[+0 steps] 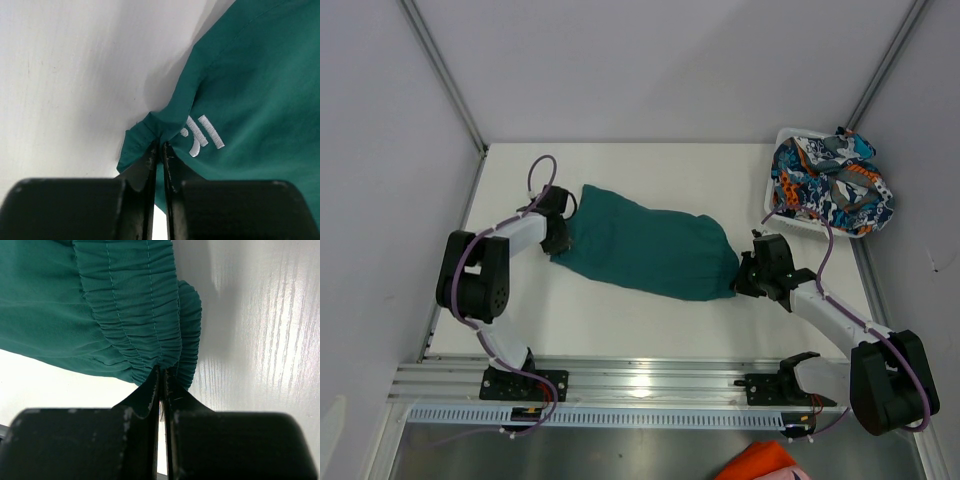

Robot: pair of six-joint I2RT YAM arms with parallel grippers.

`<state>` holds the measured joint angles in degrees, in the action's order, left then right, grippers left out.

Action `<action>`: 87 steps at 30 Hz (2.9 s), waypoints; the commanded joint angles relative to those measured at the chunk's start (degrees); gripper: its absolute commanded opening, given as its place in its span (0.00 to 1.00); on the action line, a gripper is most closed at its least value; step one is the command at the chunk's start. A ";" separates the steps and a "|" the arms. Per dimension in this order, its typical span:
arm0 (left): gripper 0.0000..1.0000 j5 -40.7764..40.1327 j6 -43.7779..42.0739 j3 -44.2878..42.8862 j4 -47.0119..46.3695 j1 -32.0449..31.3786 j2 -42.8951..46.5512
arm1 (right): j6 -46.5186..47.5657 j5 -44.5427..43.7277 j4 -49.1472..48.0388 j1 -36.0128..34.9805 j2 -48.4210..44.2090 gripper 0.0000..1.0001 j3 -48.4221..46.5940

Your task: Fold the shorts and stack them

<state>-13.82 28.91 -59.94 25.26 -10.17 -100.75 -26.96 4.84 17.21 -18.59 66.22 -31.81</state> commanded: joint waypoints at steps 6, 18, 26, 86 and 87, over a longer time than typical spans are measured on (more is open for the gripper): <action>0.00 -0.94 0.19 0.97 1.37 -0.55 0.03 | 0.68 -0.27 1.07 -0.40 -0.65 0.00 -1.58; 0.00 -3.31 2.12 -6.84 9.98 -0.37 13.81 | -0.55 2.10 0.37 -0.31 -10.57 0.00 -7.82; 0.00 1.95 0.89 -18.52 17.63 5.07 24.01 | 1.38 6.57 -4.81 -0.13 -15.59 0.00 -14.41; 0.00 22.00 10.29 -67.61 17.64 19.93 22.52 | -9.34 33.83 -5.78 4.09 22.21 0.00 -94.05; 0.00 22.00 10.21 -65.93 16.76 19.93 23.74 | -9.51 34.00 -6.13 4.09 21.42 0.00 -93.09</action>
<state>6.66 39.92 -125.16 43.31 8.91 -81.01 -36.10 35.22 15.49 -14.48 91.88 -120.84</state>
